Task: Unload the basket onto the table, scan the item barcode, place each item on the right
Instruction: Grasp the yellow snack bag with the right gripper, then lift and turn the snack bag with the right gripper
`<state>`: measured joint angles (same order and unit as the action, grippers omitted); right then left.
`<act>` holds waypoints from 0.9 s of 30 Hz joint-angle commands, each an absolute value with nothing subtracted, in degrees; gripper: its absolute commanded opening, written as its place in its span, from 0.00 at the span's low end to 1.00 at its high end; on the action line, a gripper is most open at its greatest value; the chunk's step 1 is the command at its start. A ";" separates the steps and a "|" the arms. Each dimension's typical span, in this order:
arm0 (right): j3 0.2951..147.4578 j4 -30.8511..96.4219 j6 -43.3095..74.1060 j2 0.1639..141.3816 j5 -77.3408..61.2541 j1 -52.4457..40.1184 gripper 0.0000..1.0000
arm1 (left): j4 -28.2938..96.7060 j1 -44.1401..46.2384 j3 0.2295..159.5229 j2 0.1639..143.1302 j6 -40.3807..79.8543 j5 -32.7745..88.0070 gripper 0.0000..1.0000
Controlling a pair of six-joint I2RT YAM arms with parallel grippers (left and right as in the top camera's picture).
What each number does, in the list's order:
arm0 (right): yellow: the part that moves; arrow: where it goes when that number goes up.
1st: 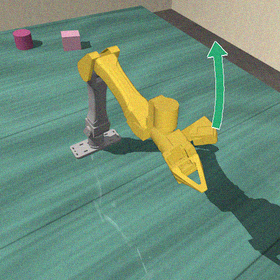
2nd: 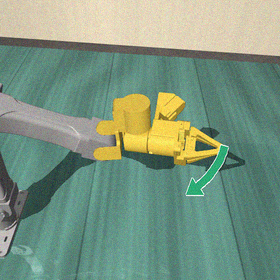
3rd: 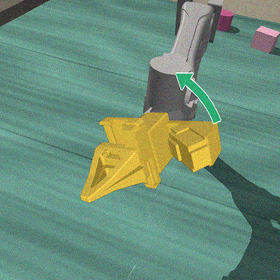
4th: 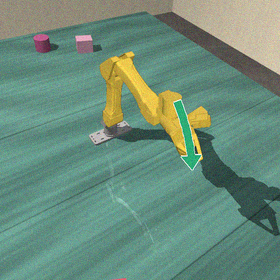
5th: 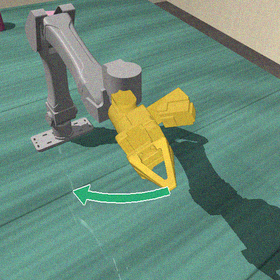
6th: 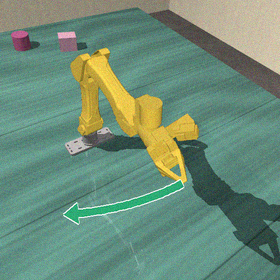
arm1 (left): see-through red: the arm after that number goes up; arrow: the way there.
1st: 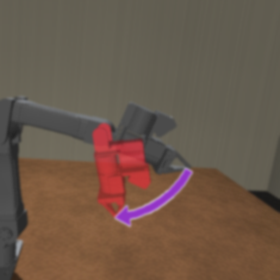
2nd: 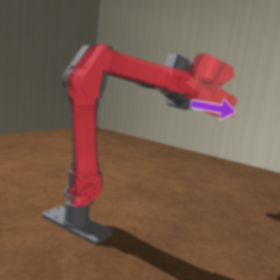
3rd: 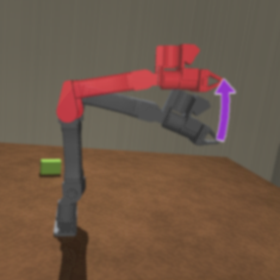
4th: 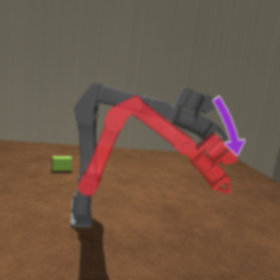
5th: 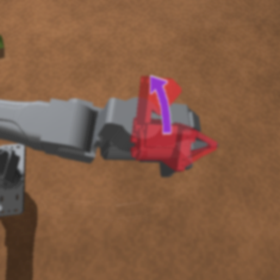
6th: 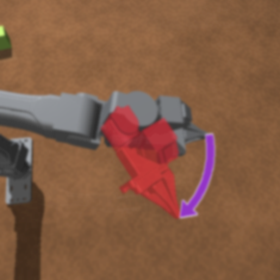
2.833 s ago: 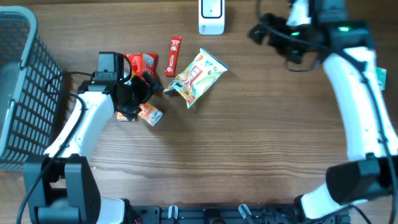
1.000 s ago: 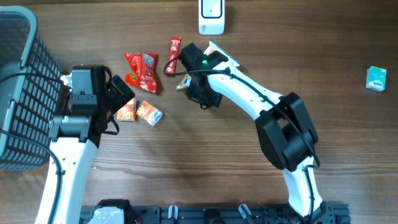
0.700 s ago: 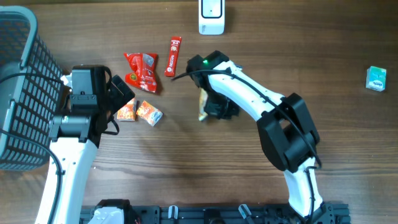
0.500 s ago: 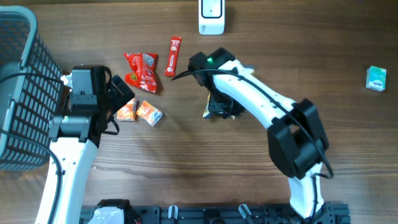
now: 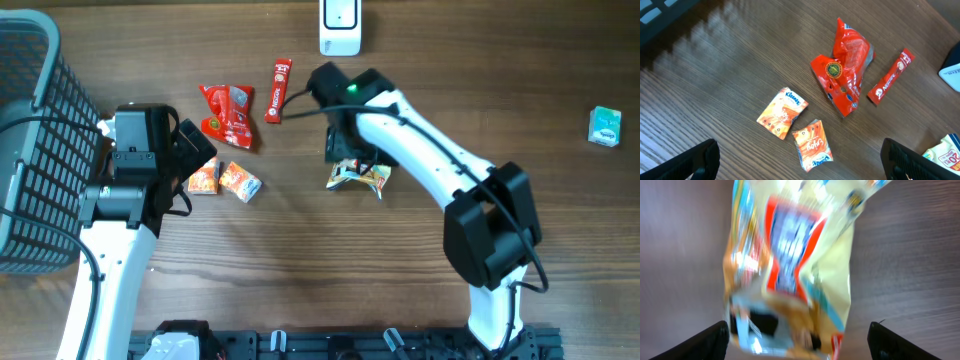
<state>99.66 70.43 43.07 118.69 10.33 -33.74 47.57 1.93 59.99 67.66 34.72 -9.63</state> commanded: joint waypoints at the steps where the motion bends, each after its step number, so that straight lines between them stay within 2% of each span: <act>1: 99.72 66.98 51.86 118.30 10.44 -29.91 0.88 | 47.40 2.02 60.31 67.61 33.85 -10.76 1.00; 8: 99.61 62.50 50.98 122.67 4.32 -28.23 0.88 | 47.40 2.02 60.31 67.61 33.85 -10.76 1.00; 21: 99.61 62.78 53.52 130.74 6.50 -28.99 0.89 | 47.42 2.02 60.31 67.61 33.85 -10.76 1.00; 22: 99.61 62.72 53.49 131.26 6.66 -28.99 0.86 | 47.42 2.02 60.31 67.61 33.85 -10.76 1.00; 23: 99.61 62.26 52.58 131.90 6.52 -28.95 0.82 | 47.42 2.02 60.31 67.61 33.85 -10.76 1.00; 25: 99.61 61.60 52.01 132.38 6.61 -28.84 0.60 | 47.42 2.02 60.31 67.61 33.85 -10.76 1.00; 26: 99.61 60.90 50.89 132.38 6.52 -28.80 0.34 | 47.42 2.02 60.31 67.61 33.85 -10.76 1.00; 27: 99.63 60.40 49.93 132.38 6.33 -28.80 0.16 | 47.42 2.02 60.31 67.61 33.85 -10.76 1.00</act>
<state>99.94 61.73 52.12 128.60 5.61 -29.06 47.57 1.93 59.99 67.66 34.72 -9.63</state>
